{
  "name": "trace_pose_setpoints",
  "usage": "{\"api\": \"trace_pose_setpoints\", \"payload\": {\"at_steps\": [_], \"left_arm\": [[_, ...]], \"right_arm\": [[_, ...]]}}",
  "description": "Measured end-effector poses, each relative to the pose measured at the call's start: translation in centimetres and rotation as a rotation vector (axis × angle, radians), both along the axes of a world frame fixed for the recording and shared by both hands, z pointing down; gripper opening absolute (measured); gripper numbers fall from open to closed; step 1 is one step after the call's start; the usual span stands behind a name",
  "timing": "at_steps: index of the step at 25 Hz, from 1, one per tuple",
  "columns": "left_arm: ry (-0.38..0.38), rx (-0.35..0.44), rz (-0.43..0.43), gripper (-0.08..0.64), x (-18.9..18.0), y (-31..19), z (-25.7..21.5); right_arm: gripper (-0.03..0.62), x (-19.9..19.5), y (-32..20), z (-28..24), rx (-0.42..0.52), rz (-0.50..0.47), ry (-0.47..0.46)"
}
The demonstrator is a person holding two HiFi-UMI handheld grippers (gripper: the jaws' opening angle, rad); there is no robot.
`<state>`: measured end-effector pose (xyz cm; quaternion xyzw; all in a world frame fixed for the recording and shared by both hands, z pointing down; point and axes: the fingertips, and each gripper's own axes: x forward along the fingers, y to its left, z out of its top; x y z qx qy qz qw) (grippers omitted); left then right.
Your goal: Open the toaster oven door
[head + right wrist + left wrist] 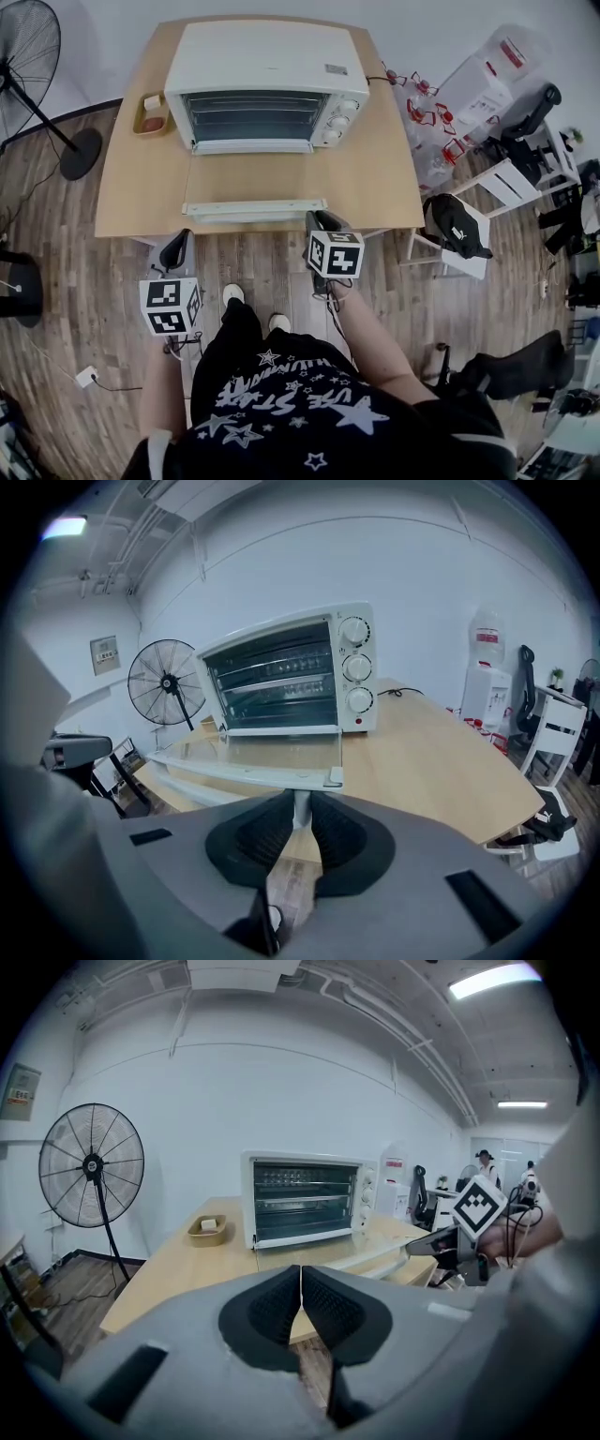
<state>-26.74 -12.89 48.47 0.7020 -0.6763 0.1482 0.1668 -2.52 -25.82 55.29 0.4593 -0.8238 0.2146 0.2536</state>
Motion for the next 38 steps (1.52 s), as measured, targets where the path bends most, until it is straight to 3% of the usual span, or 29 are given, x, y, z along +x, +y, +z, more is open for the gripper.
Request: {"api": "trace_pose_setpoints", "payload": {"at_steps": [19,25,38], "left_arm": [[0.020,-0.038,0.004,0.021,0.0,-0.5,1.8],[0.028,-0.039,0.008,0.021,0.3,-1.0,1.8],[0.004,-0.036,-0.153,0.021,4.9,4.0,0.9]], "right_arm": [[0.057,0.6,0.9,5.3,-0.088,0.008,0.071],[0.058,0.6,1.0,5.4,-0.078,-0.002,0.075],[0.048,2.3,2.8,4.7,-0.095,-0.168,0.036]]}}
